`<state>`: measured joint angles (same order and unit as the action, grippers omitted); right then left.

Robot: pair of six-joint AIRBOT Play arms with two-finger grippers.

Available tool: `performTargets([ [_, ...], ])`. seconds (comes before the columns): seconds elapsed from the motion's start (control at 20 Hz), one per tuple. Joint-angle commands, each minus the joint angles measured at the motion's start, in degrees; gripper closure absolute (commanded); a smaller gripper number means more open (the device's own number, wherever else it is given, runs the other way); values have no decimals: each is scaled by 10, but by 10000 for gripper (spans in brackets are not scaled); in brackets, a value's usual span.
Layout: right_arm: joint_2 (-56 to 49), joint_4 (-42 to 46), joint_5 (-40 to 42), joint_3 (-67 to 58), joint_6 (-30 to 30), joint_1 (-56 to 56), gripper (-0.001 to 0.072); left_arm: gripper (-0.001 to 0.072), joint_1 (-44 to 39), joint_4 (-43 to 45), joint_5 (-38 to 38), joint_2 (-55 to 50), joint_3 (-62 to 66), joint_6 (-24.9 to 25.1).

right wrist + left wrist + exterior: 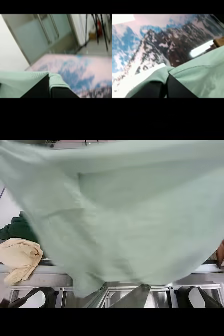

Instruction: Fold the shirts.

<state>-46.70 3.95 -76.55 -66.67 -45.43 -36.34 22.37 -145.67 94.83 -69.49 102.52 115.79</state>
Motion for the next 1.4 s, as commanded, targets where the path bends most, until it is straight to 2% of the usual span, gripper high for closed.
performTargets([
  [0.0, -63, 120, 91, 104, -2, 96, 697, 685, -38, 54, 16, -103, -88, 13],
  [0.2, -224, 107, 248, 179, 63, 158, 697, 685, -71, 67, -57, -254, -126, 48],
  [0.4, -393, -31, 270, 166, 179, 164, 697, 689, -104, 67, -70, -410, -48, 48],
  [0.5, -433, -87, 270, 149, 215, 164, 697, 690, -118, 67, -74, -459, 10, 46],
  [0.7, -450, -92, 259, 112, 216, 161, 698, 691, -118, 68, -87, -478, 94, 22],
  [0.85, -450, -59, 194, 111, 199, 139, 698, 691, -113, 68, -35, -478, 110, -7],
  [1.0, -450, 38, 147, 112, 156, 109, 698, 691, -113, 82, -19, -456, 53, -8],
  [1.15, -450, 134, 132, 119, 117, 91, 697, 691, -110, 152, -6, -432, -19, -33],
  [1.25, -453, 158, 135, 137, 116, 92, 697, 691, -110, 183, -12, -429, -63, -57],
  [1.35, -464, 158, 136, 156, 124, 94, 697, 690, -111, 182, -13, -429, -103, -59],
])
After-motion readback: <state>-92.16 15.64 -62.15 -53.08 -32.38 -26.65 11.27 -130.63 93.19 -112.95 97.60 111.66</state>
